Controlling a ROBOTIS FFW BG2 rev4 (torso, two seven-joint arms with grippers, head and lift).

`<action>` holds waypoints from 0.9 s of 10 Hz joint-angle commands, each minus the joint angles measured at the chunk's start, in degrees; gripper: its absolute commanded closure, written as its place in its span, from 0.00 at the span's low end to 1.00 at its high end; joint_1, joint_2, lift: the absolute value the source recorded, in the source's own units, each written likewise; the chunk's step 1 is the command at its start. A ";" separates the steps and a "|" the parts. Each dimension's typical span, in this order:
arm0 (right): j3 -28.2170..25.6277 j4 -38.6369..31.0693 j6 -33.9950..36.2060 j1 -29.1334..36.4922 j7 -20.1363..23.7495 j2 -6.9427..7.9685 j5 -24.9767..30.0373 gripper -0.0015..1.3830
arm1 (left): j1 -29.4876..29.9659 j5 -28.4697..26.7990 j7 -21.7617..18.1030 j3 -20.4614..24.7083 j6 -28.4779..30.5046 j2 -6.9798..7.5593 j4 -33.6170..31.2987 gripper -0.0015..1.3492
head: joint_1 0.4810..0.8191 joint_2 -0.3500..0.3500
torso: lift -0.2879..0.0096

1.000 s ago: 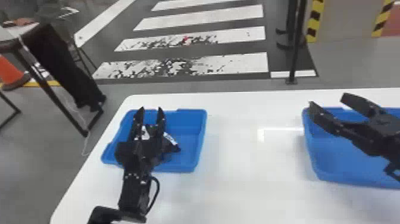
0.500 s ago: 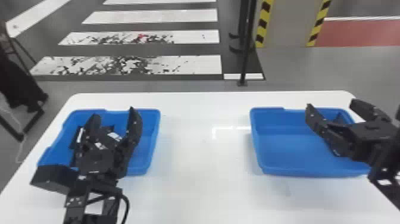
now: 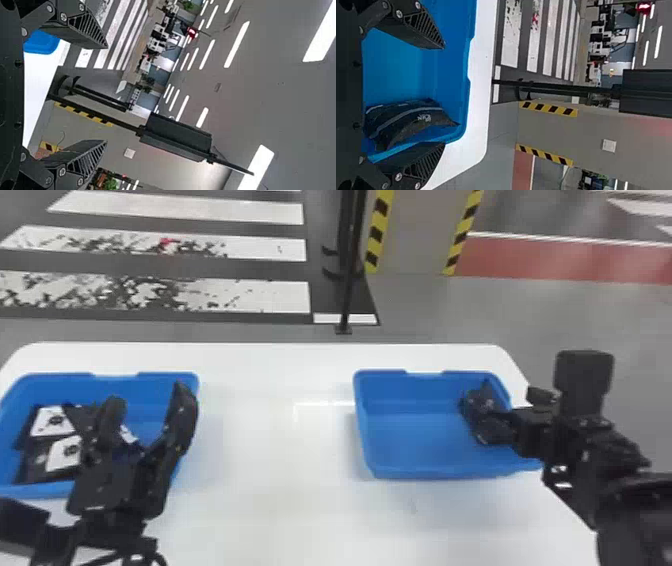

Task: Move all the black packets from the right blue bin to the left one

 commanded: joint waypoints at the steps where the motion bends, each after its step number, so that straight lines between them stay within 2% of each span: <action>1: -0.74 2.99 1.21 -2.43 0.14 -0.22 0.67 0.16 | 0.20 0.05 -0.08 0.00 0.53 0.03 -0.03 0.16 | 0.63 0.29 | 0.40; 6: -1.20 14.52 0.93 -9.74 2.60 -1.28 0.32 0.16 | 0.20 0.17 -0.78 0.00 2.21 0.03 -0.03 0.16 | 0.63 0.23 | 0.40; 9: -1.20 21.97 -0.34 -13.82 3.13 -1.28 0.78 0.16 | 0.06 0.28 -0.96 0.12 3.06 -0.05 -0.03 0.17 | 0.63 0.22 | 0.40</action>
